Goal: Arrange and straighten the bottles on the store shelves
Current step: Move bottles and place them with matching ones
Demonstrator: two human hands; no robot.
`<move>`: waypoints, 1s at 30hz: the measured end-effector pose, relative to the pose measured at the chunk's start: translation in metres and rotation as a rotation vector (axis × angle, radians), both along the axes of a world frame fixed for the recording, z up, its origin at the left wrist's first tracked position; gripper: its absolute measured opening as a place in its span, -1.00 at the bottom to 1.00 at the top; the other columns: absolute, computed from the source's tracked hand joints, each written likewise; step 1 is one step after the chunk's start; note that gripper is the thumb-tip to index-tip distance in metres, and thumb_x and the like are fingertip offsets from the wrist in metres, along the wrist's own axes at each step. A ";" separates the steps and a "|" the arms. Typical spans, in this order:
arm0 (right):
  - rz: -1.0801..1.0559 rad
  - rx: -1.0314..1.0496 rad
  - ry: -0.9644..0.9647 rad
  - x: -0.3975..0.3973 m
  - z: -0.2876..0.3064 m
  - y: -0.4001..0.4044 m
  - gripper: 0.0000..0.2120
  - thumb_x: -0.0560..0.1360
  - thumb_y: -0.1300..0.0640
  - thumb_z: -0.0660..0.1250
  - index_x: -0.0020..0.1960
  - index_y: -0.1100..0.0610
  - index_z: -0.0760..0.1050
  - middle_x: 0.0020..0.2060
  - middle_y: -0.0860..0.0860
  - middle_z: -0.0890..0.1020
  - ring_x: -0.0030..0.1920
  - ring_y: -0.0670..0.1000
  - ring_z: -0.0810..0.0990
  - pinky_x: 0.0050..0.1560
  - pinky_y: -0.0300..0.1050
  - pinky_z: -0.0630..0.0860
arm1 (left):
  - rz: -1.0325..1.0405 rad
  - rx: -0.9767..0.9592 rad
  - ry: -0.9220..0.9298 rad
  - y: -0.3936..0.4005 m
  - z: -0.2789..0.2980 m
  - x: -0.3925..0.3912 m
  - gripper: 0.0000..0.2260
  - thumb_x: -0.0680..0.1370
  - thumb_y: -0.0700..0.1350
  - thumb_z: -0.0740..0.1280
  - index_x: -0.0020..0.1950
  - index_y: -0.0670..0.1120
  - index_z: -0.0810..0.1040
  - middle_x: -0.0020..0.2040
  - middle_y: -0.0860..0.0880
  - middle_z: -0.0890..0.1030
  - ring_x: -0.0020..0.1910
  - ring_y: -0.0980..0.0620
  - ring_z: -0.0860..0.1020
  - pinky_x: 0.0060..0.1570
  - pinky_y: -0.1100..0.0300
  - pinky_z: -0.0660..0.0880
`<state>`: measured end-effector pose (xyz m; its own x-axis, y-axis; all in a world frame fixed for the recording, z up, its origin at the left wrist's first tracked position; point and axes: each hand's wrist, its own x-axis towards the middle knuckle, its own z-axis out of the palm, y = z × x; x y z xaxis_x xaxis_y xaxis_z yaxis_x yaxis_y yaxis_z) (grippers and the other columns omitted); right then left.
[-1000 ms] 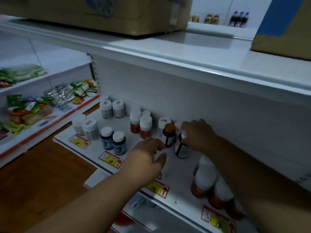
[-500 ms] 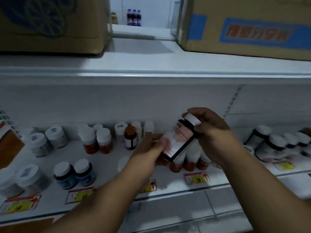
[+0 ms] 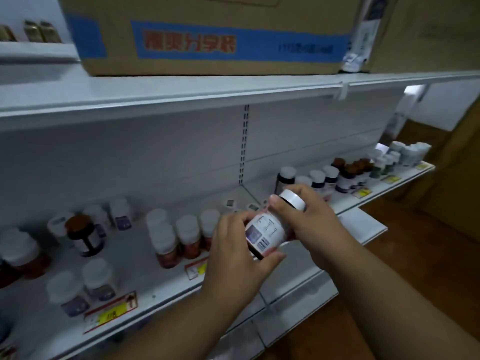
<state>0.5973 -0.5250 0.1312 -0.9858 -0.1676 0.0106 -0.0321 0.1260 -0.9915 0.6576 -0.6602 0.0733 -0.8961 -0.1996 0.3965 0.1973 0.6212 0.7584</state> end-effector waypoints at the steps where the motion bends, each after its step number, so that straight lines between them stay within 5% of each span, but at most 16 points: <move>1: -0.006 0.003 -0.005 -0.009 -0.001 0.022 -0.68 0.40 -0.01 0.48 0.07 0.03 0.47 -0.08 0.13 0.64 -0.10 0.13 0.68 -0.15 0.12 0.65 | -0.034 -0.018 0.005 0.019 -0.003 -0.007 -0.39 0.22 0.23 0.50 0.17 0.16 0.34 0.08 0.18 0.37 0.06 0.23 0.41 -0.01 0.39 0.36; 4: 0.017 -0.031 -0.021 -0.039 -0.003 0.091 -0.70 0.43 0.25 0.45 0.10 0.03 0.48 -0.03 0.11 0.60 -0.09 0.08 0.64 -0.12 0.03 0.61 | -0.122 0.270 -0.070 0.080 -0.007 -0.032 -0.54 0.40 0.32 0.35 0.19 0.15 0.39 0.12 0.15 0.48 0.06 0.18 0.50 -0.01 0.40 0.43; 6: 0.092 -0.076 -0.062 -0.060 -0.004 0.135 -0.60 0.44 0.37 0.38 0.18 0.04 0.46 0.07 0.13 0.56 0.00 0.11 0.60 -0.10 -0.07 0.57 | -0.197 0.615 -0.244 0.120 -0.008 -0.055 -0.66 0.52 0.25 0.25 0.17 0.09 0.49 0.06 0.03 0.62 0.01 0.01 0.60 -0.01 0.23 0.56; 8: 0.151 -0.088 -0.093 -0.078 -0.006 0.169 -0.59 0.45 0.40 0.33 0.21 0.05 0.44 0.09 0.18 0.55 0.04 0.16 0.59 -0.05 -0.06 0.57 | -0.223 0.686 -0.313 0.156 -0.015 -0.074 -0.75 0.55 0.13 0.31 0.16 0.04 0.54 -0.01 -0.01 0.67 -0.04 -0.03 0.64 -0.03 0.06 0.60; 12: 0.217 0.045 -0.065 -0.110 -0.008 0.205 -0.70 0.48 0.23 0.40 0.17 0.01 0.46 0.03 0.16 0.61 0.01 0.13 0.64 -0.03 0.01 0.64 | -0.153 0.607 -0.236 0.200 -0.020 -0.098 -0.72 0.54 -0.03 0.39 0.24 0.06 0.48 0.04 0.08 0.64 -0.05 0.14 0.63 -0.08 0.19 0.57; 17: 0.270 0.102 0.025 -0.160 -0.006 0.213 -0.63 0.46 0.31 0.38 0.17 -0.02 0.48 -0.02 0.07 0.61 -0.05 0.03 0.63 -0.01 0.01 0.64 | -0.003 0.358 -0.199 0.190 -0.024 -0.129 -0.64 0.46 0.27 0.30 0.21 0.19 0.41 0.10 0.21 0.55 -0.02 0.21 0.57 -0.04 0.22 0.53; 20: 0.220 0.133 0.119 -0.196 -0.002 0.204 -0.58 0.43 0.36 0.36 0.16 -0.04 0.48 -0.04 0.02 0.59 -0.09 -0.03 0.59 -0.11 -0.13 0.60 | 0.108 0.104 -0.151 0.173 -0.028 -0.152 -0.67 0.52 0.21 0.25 0.24 0.16 0.38 0.11 0.20 0.47 0.05 0.27 0.47 0.00 0.29 0.41; 24: 0.239 0.165 0.196 -0.243 0.007 0.189 -0.58 0.44 0.29 0.38 0.18 -0.11 0.44 -0.06 0.00 0.61 -0.19 -0.08 0.60 -0.27 -0.24 0.52 | 0.160 -0.204 -0.068 0.159 -0.023 -0.200 -0.59 0.53 0.18 0.27 0.30 0.01 0.44 0.18 0.03 0.50 0.17 0.04 0.44 0.09 0.16 0.40; 30: 0.293 0.129 0.327 -0.306 0.007 0.167 -0.55 0.41 0.34 0.41 0.15 -0.09 0.44 0.04 0.03 0.57 -0.02 -0.03 0.61 -0.08 -0.16 0.60 | 0.217 -0.451 -0.108 0.153 -0.019 -0.264 -0.44 0.46 0.20 0.30 0.29 -0.18 0.48 0.19 -0.16 0.52 0.14 -0.21 0.50 0.07 -0.01 0.47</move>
